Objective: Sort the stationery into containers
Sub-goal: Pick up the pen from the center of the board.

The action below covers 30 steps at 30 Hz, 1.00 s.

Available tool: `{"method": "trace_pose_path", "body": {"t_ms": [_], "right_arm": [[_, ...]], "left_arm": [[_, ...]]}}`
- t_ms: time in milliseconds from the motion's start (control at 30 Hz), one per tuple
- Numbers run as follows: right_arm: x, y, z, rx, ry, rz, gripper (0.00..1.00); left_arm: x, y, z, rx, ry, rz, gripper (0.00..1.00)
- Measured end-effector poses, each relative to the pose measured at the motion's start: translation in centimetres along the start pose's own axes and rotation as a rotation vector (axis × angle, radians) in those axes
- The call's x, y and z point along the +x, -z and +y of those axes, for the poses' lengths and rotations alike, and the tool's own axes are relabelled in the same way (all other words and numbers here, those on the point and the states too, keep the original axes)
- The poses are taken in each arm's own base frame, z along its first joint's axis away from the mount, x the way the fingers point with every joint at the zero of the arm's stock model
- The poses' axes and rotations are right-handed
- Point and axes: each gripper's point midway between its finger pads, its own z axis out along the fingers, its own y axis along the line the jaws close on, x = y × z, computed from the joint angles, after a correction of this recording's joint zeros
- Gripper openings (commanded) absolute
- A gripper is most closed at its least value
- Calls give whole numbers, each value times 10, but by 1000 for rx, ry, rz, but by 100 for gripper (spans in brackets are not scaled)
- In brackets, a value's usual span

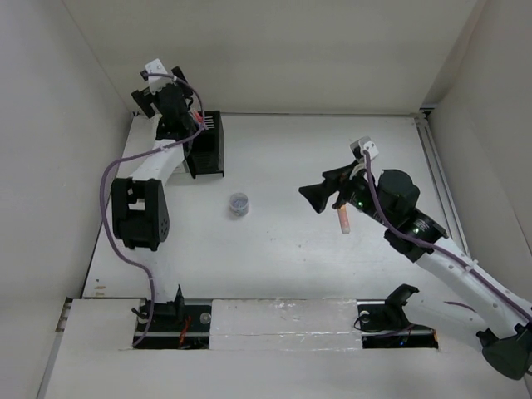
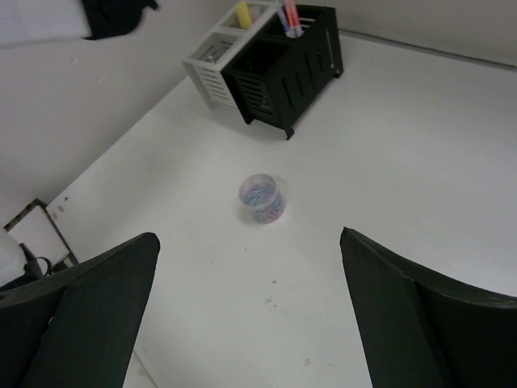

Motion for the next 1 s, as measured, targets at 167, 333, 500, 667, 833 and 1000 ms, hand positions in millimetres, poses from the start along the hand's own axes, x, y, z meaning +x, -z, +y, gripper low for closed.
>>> {"method": "trace_pose_path", "body": {"t_ms": [167,333,500,667,833,1000], "right_arm": [[-15,-21,-36,181,-15,75,100],[30,-34,-100,438,-48,275,100],[86,-14,-135,600,-93,460,100],[115,6,-165,724,-164,506,92],[162,25,-183,801,-211,609,89],[185,29,-201,845,-251,672,87]], "left_arm": [[-118,33,-19,63,97,-95,100],[-247,64,-33,155,239,-131,100],[-279,120,-26,271,347,-11,100],[-209,176,-37,390,350,252,100],[-102,244,-93,488,197,542,100],[-43,294,-125,591,90,697,100]]}}
